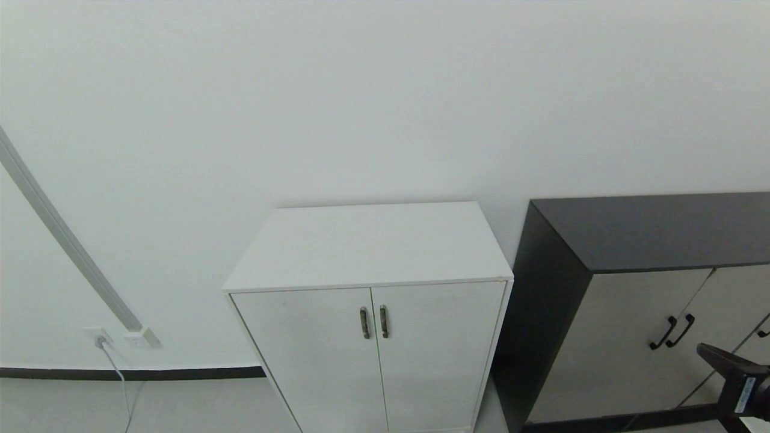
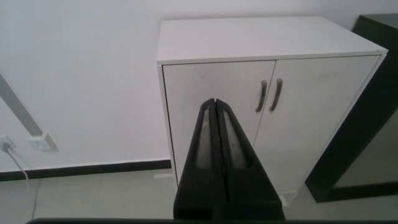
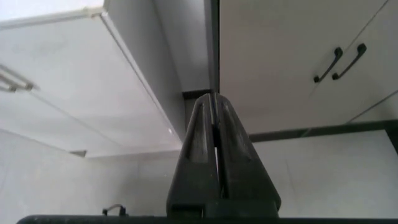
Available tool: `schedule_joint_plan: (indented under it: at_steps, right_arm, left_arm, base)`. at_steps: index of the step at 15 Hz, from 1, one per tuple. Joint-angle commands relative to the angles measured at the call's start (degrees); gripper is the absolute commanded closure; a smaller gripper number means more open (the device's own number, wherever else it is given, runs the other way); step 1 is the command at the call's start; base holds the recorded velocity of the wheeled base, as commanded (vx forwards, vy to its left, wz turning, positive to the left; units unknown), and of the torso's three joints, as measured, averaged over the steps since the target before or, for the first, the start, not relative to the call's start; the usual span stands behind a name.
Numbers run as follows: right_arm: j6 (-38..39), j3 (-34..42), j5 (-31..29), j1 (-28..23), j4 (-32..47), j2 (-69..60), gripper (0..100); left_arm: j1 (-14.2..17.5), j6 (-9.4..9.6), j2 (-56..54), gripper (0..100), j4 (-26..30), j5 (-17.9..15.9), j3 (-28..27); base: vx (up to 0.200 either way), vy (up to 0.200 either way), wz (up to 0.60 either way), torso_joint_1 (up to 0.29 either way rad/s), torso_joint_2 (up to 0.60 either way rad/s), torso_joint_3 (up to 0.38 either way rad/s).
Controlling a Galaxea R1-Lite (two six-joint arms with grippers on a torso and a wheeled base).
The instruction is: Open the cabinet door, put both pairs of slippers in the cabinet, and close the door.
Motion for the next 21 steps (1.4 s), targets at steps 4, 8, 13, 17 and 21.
schedule_joint_plan:
  at_steps: [4,8,13,17,21]
  right_arm:
    - [-2.7,0.0,1.8,0.1,18.7,-21.0,100]
    - [-2.9,-0.1,3.5,0.5,32.2,-30.7,100]
    - [-2.8,0.0,4.8,0.9,45.9,-39.8,100]
    - [-2.8,0.0,4.7,3.9,53.4,-44.8,100]
    - [-2.7,-0.1,4.5,4.2,54.5,-46.0,100]
  left_arm:
    - [0.0,0.0,0.1,100,-0.1,0.0,0.0]
    - [0.0,0.0,0.1,100,0.0,0.0,0.0]
    - [0.0,-0.09,0.1,100,-0.1,0.1,0.0]
    - [0.0,-0.09,0.1,100,-0.1,0.2,0.0]
    - [0.0,-0.09,0.1,100,-0.1,0.1,0.0]
  base:
    - [0.0,0.0,0.0,0.0,0.0,0.0]
    - [0.0,0.0,0.0,0.0,0.0,0.0]
    - [0.0,0.0,0.0,0.0,0.0,0.0]
    - [0.0,0.0,0.0,0.0,0.0,0.0]
    - [0.0,0.0,0.0,0.0,0.0,0.0]
